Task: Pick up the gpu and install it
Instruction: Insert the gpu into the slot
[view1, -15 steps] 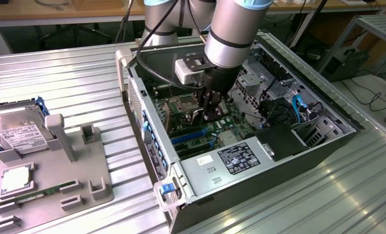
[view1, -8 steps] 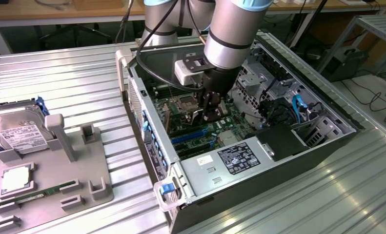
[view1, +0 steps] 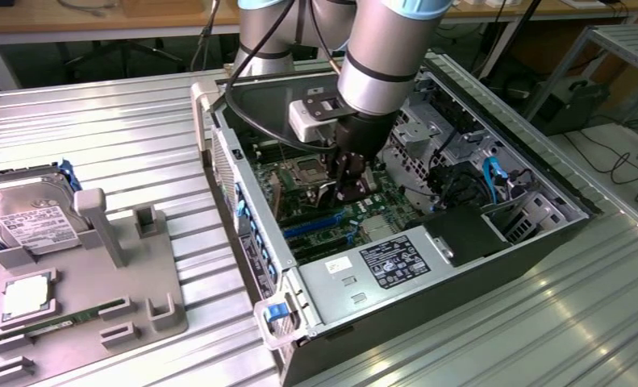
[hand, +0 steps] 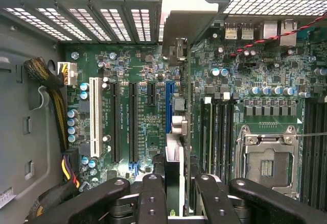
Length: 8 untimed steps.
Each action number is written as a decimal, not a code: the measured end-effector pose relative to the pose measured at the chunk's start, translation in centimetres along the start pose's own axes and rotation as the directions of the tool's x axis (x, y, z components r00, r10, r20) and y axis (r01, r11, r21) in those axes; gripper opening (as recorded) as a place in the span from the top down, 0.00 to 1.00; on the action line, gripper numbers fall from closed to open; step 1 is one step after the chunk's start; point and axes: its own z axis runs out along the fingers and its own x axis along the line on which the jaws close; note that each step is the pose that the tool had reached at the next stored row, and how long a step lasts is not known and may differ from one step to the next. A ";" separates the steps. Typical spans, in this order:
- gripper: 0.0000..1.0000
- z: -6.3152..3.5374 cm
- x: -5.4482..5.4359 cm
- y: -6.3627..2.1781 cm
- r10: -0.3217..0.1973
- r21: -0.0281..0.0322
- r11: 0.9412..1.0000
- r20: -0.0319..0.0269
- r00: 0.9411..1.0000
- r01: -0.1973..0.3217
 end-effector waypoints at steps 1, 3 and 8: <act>0.73 0.01 0.0 0.00 0.000 0.000 1.000 0.000 1.000 0.000; 0.73 0.05 0.0 0.07 0.000 0.000 1.000 0.000 1.000 0.000; 0.73 0.16 0.0 0.37 0.000 0.000 1.000 0.000 1.000 0.000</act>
